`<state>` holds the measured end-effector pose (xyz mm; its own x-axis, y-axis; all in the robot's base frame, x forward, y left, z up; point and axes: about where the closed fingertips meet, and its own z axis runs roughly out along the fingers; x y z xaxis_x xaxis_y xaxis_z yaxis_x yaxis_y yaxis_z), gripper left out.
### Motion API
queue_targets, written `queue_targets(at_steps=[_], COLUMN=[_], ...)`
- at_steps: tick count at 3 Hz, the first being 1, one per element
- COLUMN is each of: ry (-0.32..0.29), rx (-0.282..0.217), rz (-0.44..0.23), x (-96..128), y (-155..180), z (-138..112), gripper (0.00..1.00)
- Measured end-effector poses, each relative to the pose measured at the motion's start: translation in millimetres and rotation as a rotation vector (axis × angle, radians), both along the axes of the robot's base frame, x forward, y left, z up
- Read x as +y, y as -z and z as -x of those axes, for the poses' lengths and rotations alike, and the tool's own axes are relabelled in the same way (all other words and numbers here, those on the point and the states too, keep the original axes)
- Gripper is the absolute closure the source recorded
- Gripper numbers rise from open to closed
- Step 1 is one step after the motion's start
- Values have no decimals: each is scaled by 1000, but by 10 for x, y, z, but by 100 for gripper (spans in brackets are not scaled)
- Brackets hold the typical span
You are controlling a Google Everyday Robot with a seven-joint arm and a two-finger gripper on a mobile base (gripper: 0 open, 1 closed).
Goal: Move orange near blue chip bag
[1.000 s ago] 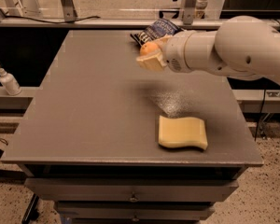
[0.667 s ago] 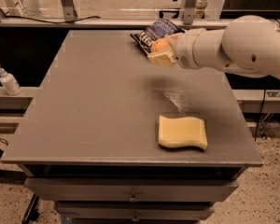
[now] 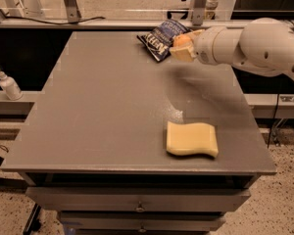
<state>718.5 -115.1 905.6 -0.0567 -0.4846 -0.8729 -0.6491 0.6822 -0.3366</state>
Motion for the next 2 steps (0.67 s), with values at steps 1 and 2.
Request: queue_targets(at_steps=[1,2], ry=[5,3], rx=[1,16], rz=[-31,-55], x=[-99,-204], y=[117,274], z=[-316,-565], gripper=[100,100])
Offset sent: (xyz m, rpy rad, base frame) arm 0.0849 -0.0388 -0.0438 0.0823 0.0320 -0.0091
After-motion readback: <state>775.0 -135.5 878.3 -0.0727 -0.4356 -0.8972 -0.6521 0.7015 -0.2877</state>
